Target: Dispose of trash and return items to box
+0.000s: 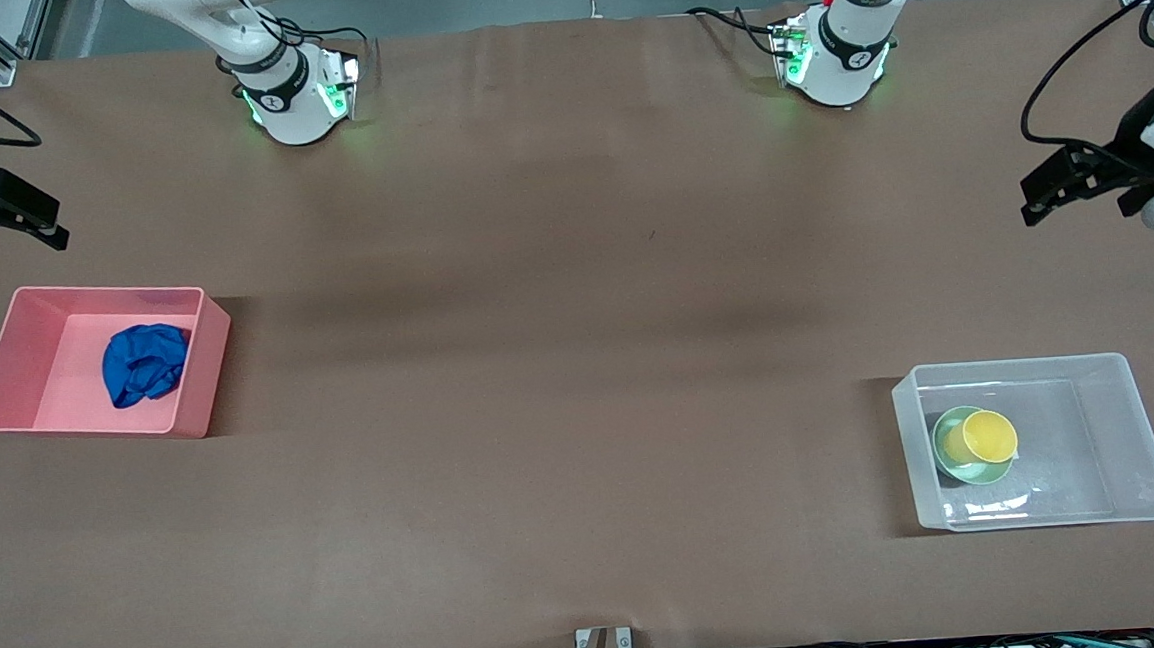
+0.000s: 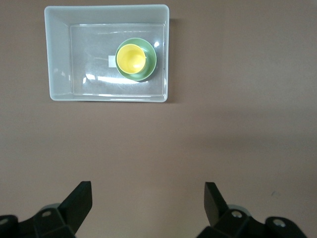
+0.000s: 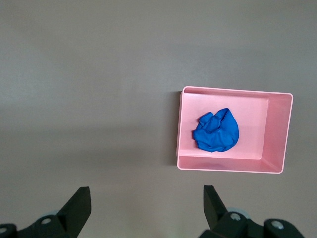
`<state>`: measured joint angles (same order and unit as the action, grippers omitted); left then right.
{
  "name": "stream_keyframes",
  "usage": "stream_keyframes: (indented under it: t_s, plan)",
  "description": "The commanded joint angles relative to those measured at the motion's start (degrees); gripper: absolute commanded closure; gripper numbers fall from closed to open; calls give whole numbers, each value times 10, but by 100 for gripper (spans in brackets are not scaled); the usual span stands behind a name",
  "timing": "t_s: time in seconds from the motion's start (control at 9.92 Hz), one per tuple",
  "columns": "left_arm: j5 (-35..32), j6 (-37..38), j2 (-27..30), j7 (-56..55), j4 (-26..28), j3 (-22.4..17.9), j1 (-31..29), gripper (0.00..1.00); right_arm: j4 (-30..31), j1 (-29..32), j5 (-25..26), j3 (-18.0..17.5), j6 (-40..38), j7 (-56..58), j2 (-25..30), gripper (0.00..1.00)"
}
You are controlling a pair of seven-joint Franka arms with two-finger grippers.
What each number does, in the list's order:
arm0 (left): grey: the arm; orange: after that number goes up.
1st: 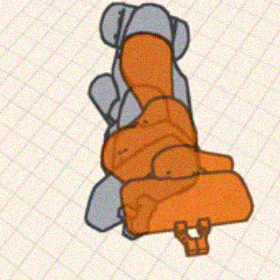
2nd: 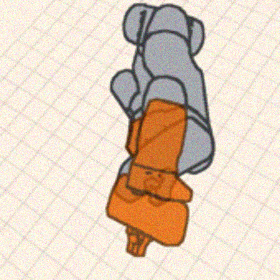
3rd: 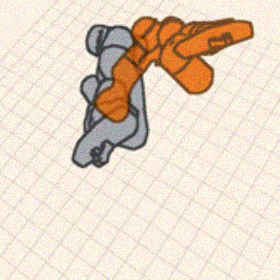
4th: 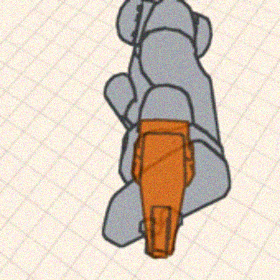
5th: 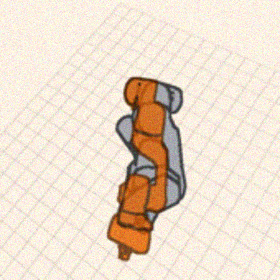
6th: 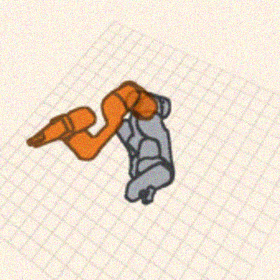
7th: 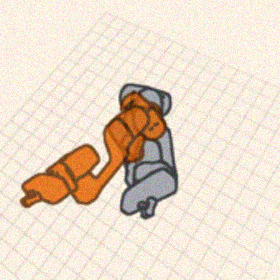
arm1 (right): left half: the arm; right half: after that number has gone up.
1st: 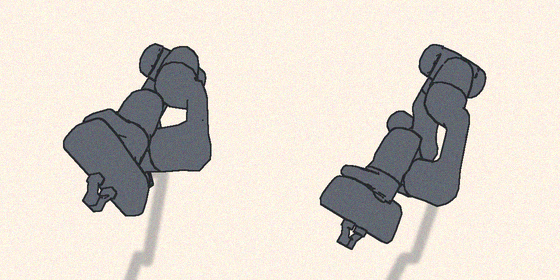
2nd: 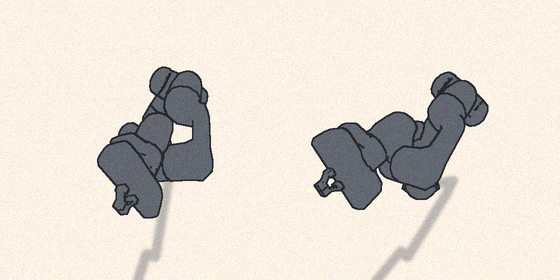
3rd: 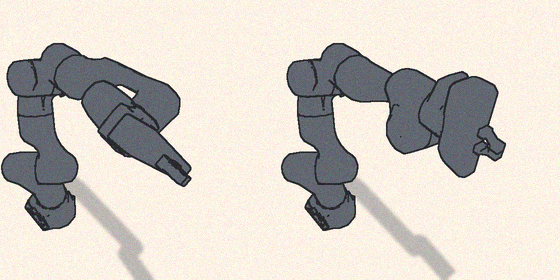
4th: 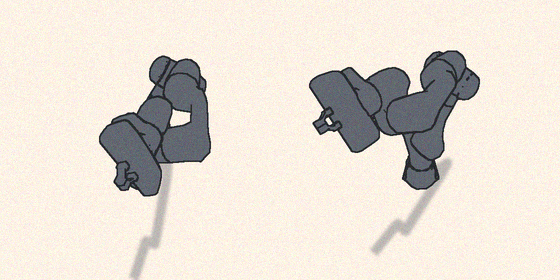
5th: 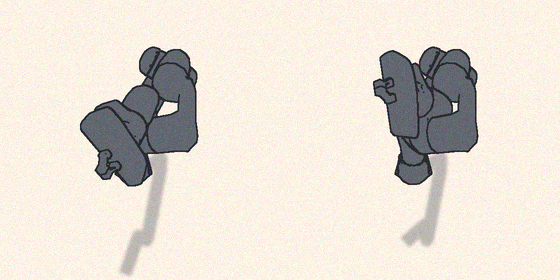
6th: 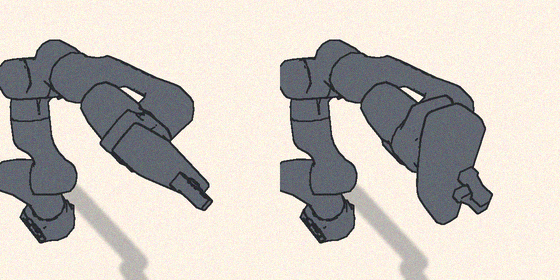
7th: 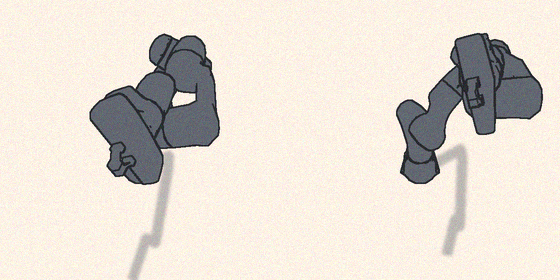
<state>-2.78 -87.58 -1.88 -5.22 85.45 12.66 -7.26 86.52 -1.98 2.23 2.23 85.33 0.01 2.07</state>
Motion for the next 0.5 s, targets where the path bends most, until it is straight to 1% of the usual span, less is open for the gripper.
stream_keyframes:
  t_s: [0.0,0.4]
  plan:
    - [21,11,29,10,47,-19,14,0,-6,0,-6,1,-8,5,-1,0]
    - [20,12,35,11,48,-21,13,0,-6,0,-6,1,-8,5,-1,0]
